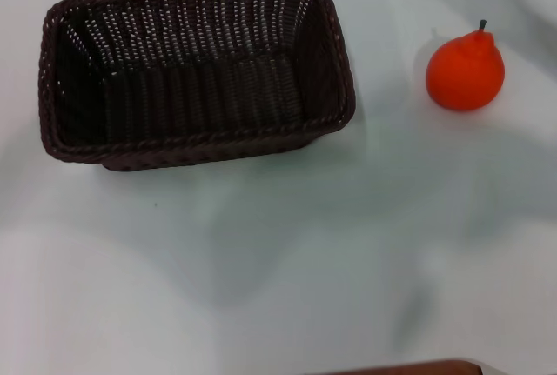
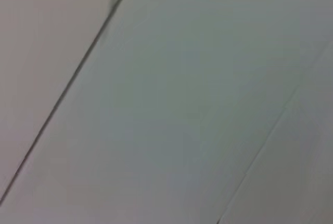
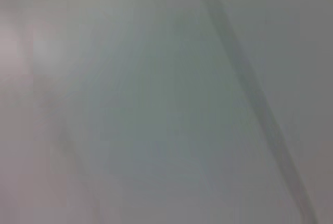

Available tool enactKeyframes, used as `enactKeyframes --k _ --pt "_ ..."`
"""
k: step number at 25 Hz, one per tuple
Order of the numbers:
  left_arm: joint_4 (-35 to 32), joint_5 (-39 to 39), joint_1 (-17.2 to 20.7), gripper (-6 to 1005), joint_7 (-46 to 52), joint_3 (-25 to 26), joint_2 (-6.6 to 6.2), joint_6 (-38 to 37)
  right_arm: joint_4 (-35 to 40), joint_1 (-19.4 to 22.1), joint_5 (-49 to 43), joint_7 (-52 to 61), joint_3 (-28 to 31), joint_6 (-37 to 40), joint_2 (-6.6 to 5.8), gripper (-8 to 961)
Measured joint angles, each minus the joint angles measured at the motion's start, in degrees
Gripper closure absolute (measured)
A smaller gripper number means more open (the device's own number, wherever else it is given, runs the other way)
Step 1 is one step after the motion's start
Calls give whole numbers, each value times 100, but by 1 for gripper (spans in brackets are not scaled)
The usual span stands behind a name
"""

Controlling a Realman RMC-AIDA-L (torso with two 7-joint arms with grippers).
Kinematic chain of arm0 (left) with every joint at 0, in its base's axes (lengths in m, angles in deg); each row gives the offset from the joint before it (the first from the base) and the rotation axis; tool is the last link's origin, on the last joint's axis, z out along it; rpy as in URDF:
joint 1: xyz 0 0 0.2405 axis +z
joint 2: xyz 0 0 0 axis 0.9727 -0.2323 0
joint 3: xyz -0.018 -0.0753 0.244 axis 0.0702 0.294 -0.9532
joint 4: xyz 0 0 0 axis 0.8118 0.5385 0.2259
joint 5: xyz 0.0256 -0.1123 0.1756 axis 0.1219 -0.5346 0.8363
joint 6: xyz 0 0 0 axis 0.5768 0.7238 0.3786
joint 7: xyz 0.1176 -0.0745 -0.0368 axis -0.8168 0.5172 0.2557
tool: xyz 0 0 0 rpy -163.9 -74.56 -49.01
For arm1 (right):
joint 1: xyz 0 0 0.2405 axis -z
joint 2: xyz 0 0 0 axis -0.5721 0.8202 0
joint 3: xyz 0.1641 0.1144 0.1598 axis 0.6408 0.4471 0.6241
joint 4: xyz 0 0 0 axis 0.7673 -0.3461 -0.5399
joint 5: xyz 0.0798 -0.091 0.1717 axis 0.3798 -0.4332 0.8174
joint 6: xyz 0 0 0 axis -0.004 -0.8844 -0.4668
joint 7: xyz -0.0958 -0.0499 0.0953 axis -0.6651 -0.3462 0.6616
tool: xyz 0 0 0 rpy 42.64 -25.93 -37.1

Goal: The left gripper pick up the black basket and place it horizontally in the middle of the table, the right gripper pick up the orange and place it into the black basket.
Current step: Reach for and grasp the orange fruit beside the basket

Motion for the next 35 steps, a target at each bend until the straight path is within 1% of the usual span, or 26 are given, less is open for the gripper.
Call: enactKeyframes --k 2,5,7,9,10,12,15,21,27,30,32,35 --pt "-247 -325 20 239 -583 9 53 0 -373 -6 -796 680 13 -209 -208 28" --pt "-658 -690 21 242 -1140 3 58 9 -963 -5 -1899 1609 60 -382 -453 28" --pt "-893 -811 -13 244 -1312 3 35 -3 -1343 21 -2532 2131 149 -507 -558 28" --pt "-996 -828 -50 246 -1355 1 26 -34 -1735 42 -3165 2579 335 -694 -606 29" --pt "-1016 -829 -59 247 -1358 -8 25 -47 -1923 52 -3462 2764 440 -776 -607 29" --pt "-1038 -833 -79 248 -1362 -27 24 -52 -2234 68 -4006 2993 613 -904 -575 29" --pt "-1071 -838 -101 248 -1354 -38 18 -52 -2435 72 -4504 3045 716 -977 -488 29" --pt "-1282 -840 -140 247 -1320 -43 -24 -10 -2419 121 -4960 2969 739 -983 -283 28" --pt "-1382 -829 -185 248 -1191 -54 -47 2 -2301 200 -5232 2728 803 -776 -68 28" --pt "-1385 -828 -202 249 -1151 -53 -49 4 -2078 163 -5250 2557 821 -697 -13 37" --pt "-1389 -827 -212 249 -1105 -53 -50 5 -1931 136 -5253 2471 812 -602 4 43" --pt "-1394 -817 -217 249 -1061 -51 -50 5 -1716 83 -5260 2356 794 -436 19 78"
